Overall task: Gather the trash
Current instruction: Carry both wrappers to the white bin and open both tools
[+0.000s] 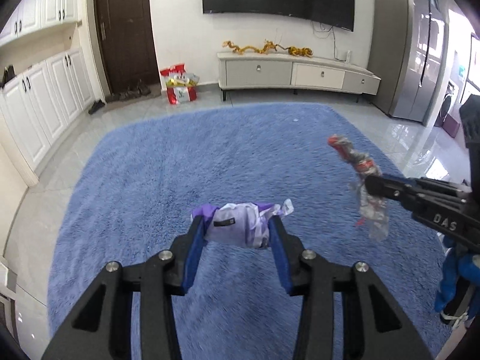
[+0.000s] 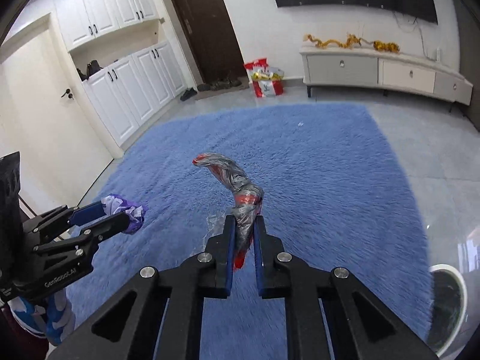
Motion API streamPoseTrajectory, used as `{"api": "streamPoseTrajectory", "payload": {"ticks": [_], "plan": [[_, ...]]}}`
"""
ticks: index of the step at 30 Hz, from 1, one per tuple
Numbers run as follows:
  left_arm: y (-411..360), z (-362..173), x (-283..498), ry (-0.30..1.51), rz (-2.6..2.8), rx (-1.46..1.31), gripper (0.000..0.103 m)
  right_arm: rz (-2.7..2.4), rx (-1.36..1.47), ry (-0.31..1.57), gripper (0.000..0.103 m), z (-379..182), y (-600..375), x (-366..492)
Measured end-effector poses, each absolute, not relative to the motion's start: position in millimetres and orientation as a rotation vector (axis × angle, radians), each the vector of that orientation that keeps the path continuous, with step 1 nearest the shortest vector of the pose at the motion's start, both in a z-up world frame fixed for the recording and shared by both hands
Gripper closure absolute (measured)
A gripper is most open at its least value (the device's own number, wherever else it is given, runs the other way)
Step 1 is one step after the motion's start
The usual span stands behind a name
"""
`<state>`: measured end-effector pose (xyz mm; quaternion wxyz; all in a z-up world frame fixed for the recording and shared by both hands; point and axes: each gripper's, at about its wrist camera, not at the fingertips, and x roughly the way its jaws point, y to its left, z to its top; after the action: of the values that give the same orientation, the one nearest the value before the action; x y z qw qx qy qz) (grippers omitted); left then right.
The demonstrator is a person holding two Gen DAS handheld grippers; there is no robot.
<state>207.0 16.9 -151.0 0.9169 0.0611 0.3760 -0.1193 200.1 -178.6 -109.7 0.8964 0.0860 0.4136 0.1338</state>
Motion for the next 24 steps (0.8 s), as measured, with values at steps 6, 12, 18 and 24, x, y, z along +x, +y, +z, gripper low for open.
{"api": "streamPoseTrajectory", "payload": {"ticks": [6,12,18,24], "plan": [[-3,-129,177,0.739,-0.253,0.144,0.062,0.232,0.174,0.781,0.092,-80,-216,153],[-37,-109,158,0.714,-0.289,0.168,0.062,0.147,0.163,0.729,0.092,-63,-258,113],[-93,-103,149,0.715,-0.378,0.227,0.062,0.040,0.209,0.715,0.092,-71,-316,81],[-178,-111,147,0.736,-0.505,0.294,0.062,-0.064,0.282,0.727,0.092,-91,-375,59]]}}
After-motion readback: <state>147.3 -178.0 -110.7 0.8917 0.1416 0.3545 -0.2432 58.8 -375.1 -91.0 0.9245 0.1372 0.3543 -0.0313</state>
